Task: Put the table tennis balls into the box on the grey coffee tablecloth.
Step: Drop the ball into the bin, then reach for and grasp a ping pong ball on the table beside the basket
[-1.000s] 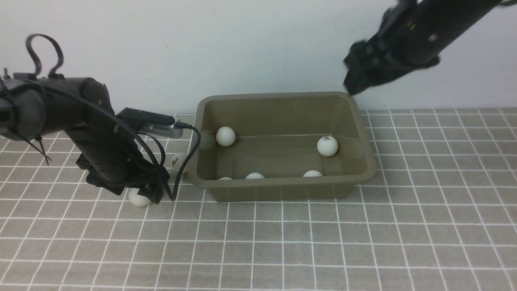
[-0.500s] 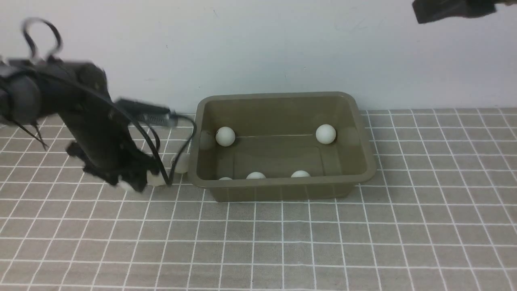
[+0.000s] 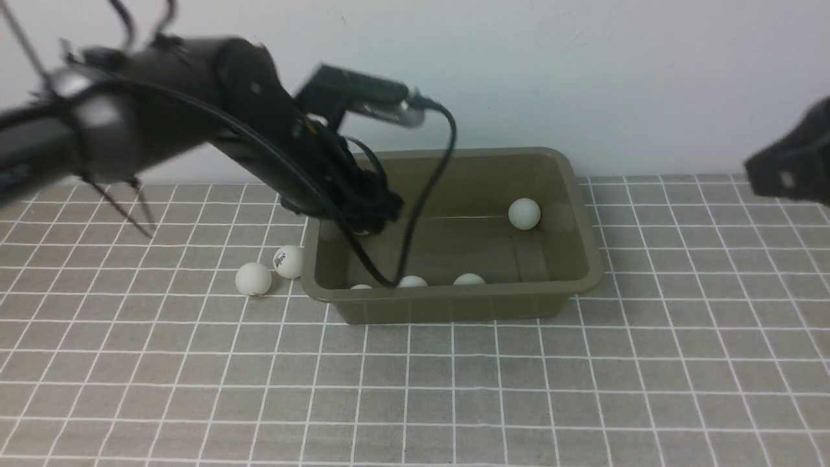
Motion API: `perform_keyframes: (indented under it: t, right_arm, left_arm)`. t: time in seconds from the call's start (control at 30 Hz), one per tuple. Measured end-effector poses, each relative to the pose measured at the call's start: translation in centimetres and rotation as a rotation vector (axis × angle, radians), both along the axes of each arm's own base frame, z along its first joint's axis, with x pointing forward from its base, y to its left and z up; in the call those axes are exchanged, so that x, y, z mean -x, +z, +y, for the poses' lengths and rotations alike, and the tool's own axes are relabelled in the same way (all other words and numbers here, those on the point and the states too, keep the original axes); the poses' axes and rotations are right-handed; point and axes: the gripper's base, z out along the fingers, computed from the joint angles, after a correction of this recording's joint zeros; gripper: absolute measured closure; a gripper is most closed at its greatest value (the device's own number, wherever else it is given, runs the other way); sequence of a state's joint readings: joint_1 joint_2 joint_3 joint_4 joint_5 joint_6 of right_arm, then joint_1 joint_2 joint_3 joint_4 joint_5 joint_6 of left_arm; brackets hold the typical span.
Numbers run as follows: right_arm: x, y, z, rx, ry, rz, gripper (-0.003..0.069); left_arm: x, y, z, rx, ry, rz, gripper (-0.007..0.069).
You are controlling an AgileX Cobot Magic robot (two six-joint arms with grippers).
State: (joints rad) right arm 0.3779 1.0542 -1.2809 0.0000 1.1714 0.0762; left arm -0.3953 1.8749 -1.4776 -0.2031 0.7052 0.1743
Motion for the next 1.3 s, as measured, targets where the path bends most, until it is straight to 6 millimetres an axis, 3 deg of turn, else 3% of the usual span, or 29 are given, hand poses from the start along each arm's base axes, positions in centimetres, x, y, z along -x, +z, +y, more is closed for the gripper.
perform_keyframes:
  t: [0.1,0.17,0.23,0.27,0.37,0.4,0.43,0.47,0.6,0.73,0.77,0.9,1.0,1.03,1.2,1.3]
  right_arm:
    - [2.1,0.8,-0.8,-0.029,-0.006,-0.055,0.0443]
    - [3.7,1.8,-1.6,-0.053,-0.012,-0.128,0.045]
    - [4.5,2.2,-1.9,-0.07,-0.014,-0.165,0.0462]
    - [5.5,2.7,-2.3,-0.088,-0.019,-0.212,0.0486]
    - [7.7,2.9,-3.4,-0.132,-0.047,-0.324,0.0575]
    - [9.5,2.8,-4.5,-0.164,-0.078,-0.429,0.0629]
    - [9.6,2.5,-4.5,-0.169,-0.085,-0.432,0.0638]
    - [11.5,2.0,-5.7,-0.201,-0.119,-0.546,0.0659]
    - [14.4,-0.6,-7.4,-0.26,-0.18,-0.716,0.0671]
    - [15.7,-3.3,-8.0,-0.275,-0.186,-0.82,0.0671]
    - [16.1,-4.8,-8.1,-0.275,-0.174,-0.864,0.0672]
    - [16.6,-6.7,-8.2,-0.273,-0.157,-0.907,0.0672]
    - [17.1,-7.9,-8.4,-0.279,-0.149,-0.941,0.0673]
    - [17.2,-7.9,-8.4,-0.28,-0.149,-0.944,0.0673]
    - [17.7,-7.8,-8.5,-0.289,-0.135,-1.001,0.0673]
    - [17.7,-7.7,-8.5,-0.283,-0.13,-1.018,0.0673]
  left_arm:
    - [-0.6,-1.2,-0.4,-0.013,-0.004,0.03,0.0056]
    - [-0.8,-0.6,-0.2,-0.012,0.015,0.044,-0.0019]
    - [-0.9,-0.1,0.0,-0.01,0.03,0.046,-0.0025]
    - [-1.0,1.0,0.8,-0.009,0.065,0.054,-0.0003]
    - [-1.1,3.0,3.2,-0.037,0.146,0.069,0.0191]
    - [-1.1,4.2,5.8,-0.066,0.212,0.07,0.0416]
    - [-1.0,4.4,5.8,-0.07,0.211,0.069,0.0436]
    - [-1.0,5.0,7.9,-0.092,0.255,0.069,0.0547]
    - [-0.7,4.4,12.0,-0.11,0.339,0.131,0.0621]
    - [-0.4,2.3,13.3,-0.135,0.318,0.192,0.0629]
    - [-0.5,1.1,13.0,-0.146,0.258,0.21,0.0627]
    - [-1.4,-0.6,12.3,-0.143,0.175,0.202,0.058]
    - [-2.3,-3.2,11.8,-0.15,0.132,0.232,0.0429]
    - [-2.4,-3.4,11.8,-0.151,0.129,0.235,0.0429]
    - [-3.5,-6.7,11.6,-0.159,0.128,0.259,0.0193]
    - [-4.1,-7.9,11.6,-0.158,0.135,0.241,0.012]
